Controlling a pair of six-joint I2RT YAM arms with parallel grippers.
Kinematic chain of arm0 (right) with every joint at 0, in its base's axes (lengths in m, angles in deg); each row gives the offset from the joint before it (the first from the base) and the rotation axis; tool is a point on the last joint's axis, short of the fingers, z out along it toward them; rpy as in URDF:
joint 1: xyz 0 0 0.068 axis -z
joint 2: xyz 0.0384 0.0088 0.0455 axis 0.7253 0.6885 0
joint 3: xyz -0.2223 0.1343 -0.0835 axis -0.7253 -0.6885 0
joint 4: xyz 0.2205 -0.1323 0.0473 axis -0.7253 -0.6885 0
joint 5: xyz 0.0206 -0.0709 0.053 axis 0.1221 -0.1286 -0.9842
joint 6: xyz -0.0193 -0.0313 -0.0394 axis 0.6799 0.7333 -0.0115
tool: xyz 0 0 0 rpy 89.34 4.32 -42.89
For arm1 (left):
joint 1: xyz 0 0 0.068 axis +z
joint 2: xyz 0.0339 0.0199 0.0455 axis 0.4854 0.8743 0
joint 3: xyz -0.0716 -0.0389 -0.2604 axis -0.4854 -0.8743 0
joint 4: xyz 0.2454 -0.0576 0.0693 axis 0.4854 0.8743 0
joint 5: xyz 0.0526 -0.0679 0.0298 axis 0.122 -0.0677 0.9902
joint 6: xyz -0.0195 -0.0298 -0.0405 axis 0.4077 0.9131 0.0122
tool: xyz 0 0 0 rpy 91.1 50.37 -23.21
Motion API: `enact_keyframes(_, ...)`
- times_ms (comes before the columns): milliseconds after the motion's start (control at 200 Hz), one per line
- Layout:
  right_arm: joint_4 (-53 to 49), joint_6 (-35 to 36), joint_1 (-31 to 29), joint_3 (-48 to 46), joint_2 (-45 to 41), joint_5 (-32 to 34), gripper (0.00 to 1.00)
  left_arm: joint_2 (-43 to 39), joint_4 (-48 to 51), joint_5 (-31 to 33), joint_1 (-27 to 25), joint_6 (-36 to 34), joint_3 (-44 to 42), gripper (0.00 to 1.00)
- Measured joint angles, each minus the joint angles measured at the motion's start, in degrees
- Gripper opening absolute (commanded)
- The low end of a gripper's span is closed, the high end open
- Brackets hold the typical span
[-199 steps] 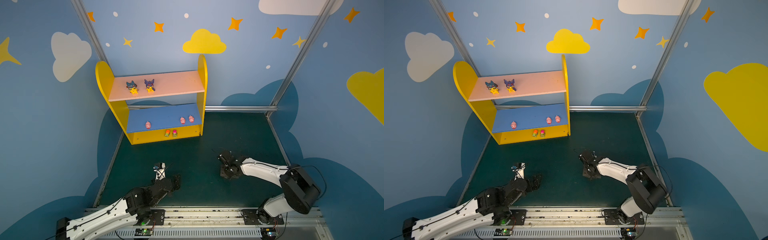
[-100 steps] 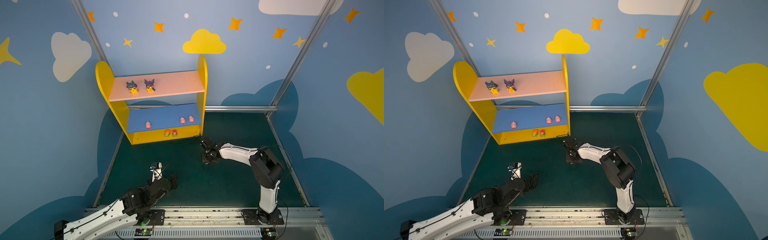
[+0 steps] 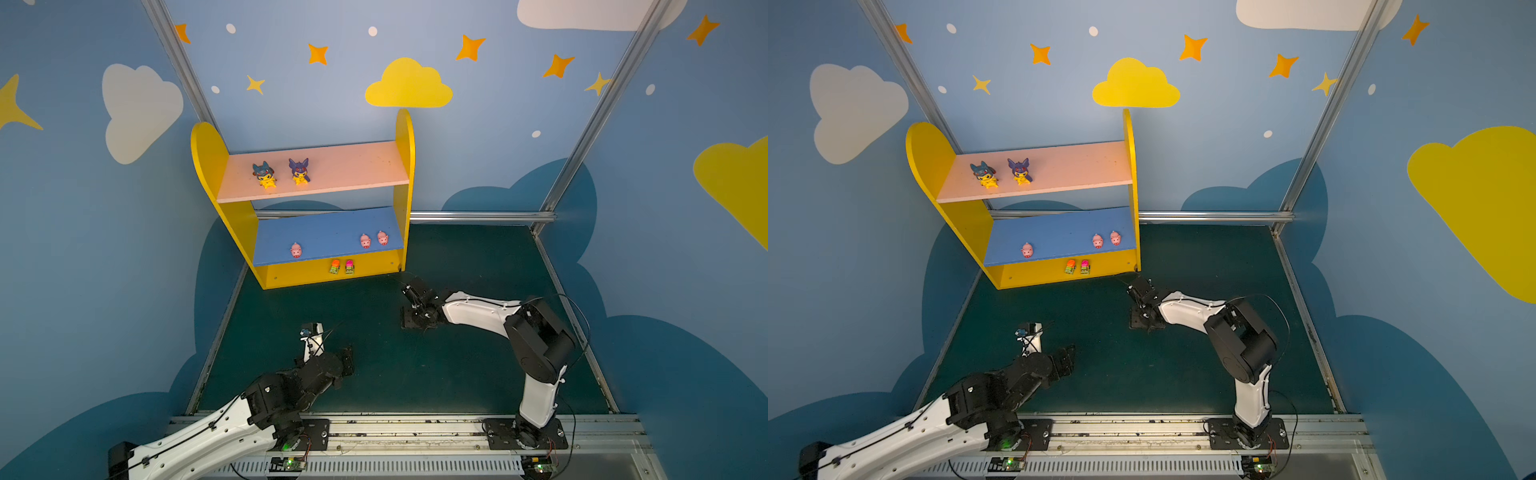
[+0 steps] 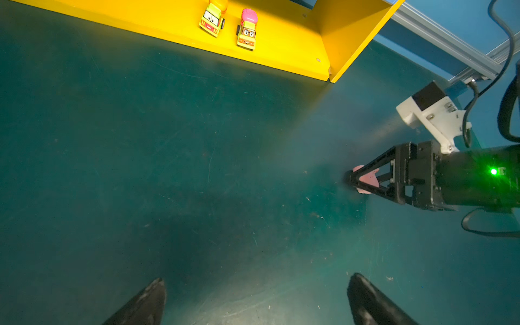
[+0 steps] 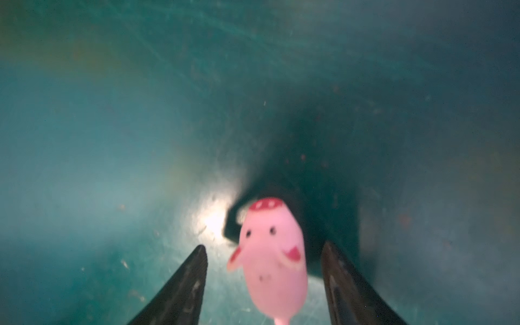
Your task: Place and organize the plastic toys onto the shelf
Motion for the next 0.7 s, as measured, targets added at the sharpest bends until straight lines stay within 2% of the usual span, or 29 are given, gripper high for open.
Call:
enact_keyframes(275, -1.97, -1.75, -4.83, 1.29, 0.44, -0.24, 0.65, -3.04, 0.28, -0.61, 0.07, 0.04, 0.0, 1.0)
enact_keyframes(451, -4.22, -1.88, -7.37, 6.75, 4.09, -1.16, 0.65, -5.57, 1.33, -0.61, 0.13, 0.04, -0.02, 1.0)
enact_keyframes(701, -7.04, -1.4, -7.93, 15.89, 10.1, -2.01, 0.65, -8.48, 3.48, -0.22, 0.15, 0.02, -0.17, 1.0)
